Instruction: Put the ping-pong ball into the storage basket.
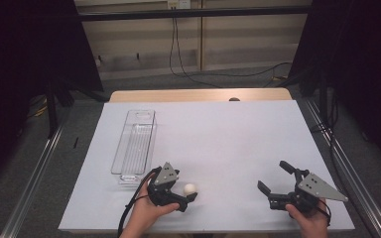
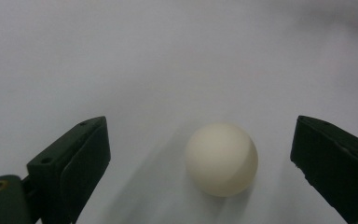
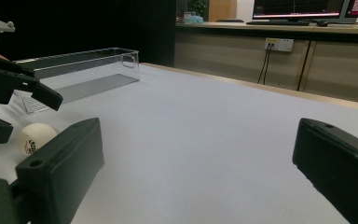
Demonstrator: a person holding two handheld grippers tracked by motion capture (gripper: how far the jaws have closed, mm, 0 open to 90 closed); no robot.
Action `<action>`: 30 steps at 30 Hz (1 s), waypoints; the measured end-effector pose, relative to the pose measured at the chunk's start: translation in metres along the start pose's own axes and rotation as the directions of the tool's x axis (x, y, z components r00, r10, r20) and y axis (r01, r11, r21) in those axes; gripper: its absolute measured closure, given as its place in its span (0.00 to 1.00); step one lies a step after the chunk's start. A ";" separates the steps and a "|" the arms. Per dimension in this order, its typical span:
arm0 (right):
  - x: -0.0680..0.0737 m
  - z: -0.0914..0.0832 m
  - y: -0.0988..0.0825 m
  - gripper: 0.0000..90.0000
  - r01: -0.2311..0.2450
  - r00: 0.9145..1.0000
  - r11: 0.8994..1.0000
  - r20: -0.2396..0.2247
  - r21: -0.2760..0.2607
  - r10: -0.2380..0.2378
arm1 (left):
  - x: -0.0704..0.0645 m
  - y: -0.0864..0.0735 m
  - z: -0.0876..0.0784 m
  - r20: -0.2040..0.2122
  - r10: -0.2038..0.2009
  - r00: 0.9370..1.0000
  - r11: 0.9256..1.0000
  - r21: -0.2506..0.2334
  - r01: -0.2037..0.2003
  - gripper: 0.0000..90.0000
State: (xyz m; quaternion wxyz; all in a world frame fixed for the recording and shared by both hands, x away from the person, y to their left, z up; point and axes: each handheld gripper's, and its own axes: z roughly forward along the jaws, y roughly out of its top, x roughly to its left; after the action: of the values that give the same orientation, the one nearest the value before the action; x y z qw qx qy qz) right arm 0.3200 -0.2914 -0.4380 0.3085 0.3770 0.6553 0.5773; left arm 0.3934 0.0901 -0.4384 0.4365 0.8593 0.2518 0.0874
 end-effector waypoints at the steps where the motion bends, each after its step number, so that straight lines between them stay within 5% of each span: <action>1: 0.000 0.000 0.000 0.02 0.001 1.000 1.000 0.001 0.000 -0.001 | 0.000 0.000 0.001 0.006 0.001 1.000 1.000 -0.001 -0.001 0.06; 30: 0.000 0.000 0.000 0.02 0.001 1.000 1.000 -0.003 0.002 -0.001 | -0.002 0.000 0.012 0.067 0.021 0.998 0.996 0.082 -0.026 0.33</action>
State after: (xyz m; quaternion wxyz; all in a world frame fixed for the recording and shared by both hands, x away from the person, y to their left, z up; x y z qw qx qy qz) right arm 0.3201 -0.2914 -0.4380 0.3075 0.3762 0.6565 0.5770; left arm 0.3955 0.0808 -0.4456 0.4076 0.8820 0.2304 0.0536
